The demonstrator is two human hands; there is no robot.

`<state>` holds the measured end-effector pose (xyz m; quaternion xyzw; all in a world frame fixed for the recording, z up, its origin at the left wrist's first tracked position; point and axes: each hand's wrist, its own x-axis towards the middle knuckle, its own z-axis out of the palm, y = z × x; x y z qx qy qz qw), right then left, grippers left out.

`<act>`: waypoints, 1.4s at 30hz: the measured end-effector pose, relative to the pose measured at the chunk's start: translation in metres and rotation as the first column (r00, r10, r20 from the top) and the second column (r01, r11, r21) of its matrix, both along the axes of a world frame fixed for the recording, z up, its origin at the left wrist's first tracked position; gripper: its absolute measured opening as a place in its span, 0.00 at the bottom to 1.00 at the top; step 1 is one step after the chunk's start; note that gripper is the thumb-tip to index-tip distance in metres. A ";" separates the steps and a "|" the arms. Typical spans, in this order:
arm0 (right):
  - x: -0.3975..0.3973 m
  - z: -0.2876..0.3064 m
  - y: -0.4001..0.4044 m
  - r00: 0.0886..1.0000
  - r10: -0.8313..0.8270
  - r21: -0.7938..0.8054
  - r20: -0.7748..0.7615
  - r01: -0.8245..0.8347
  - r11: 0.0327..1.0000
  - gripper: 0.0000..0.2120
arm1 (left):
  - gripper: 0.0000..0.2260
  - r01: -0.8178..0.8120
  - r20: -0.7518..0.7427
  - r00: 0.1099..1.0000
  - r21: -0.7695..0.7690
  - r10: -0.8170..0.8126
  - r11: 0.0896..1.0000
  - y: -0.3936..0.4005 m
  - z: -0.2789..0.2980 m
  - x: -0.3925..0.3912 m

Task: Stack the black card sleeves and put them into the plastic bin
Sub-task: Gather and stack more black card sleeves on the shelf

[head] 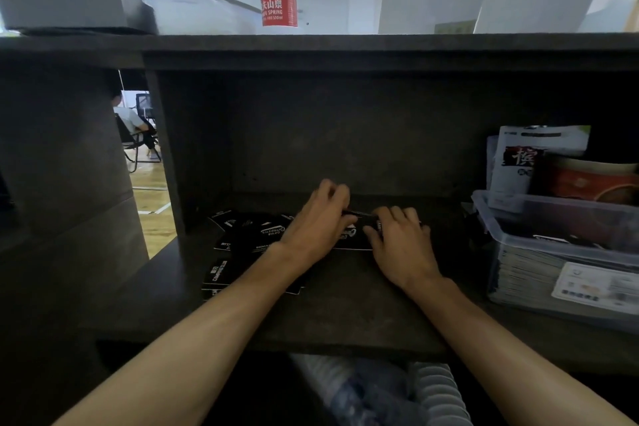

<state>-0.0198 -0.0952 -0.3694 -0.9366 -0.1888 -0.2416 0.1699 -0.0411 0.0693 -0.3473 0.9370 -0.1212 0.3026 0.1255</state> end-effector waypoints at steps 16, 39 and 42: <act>0.001 -0.001 -0.001 0.997 0.077 -0.008 0.031 -0.077 0.997 0.15 | 0.16 -0.195 -0.342 0.927 -0.080 0.156 0.978 0.083 0.014 -0.031; 0.001 -0.001 0.001 0.999 0.043 -0.032 0.013 -0.043 0.999 0.17 | 0.12 -0.228 -0.364 0.918 -0.812 -0.160 0.538 0.103 0.026 -0.043; 0.002 -0.001 0.000 1.000 0.026 -0.021 0.011 -0.026 0.999 0.18 | 0.13 -0.384 -0.449 0.831 -0.890 -0.329 0.247 0.092 0.033 -0.039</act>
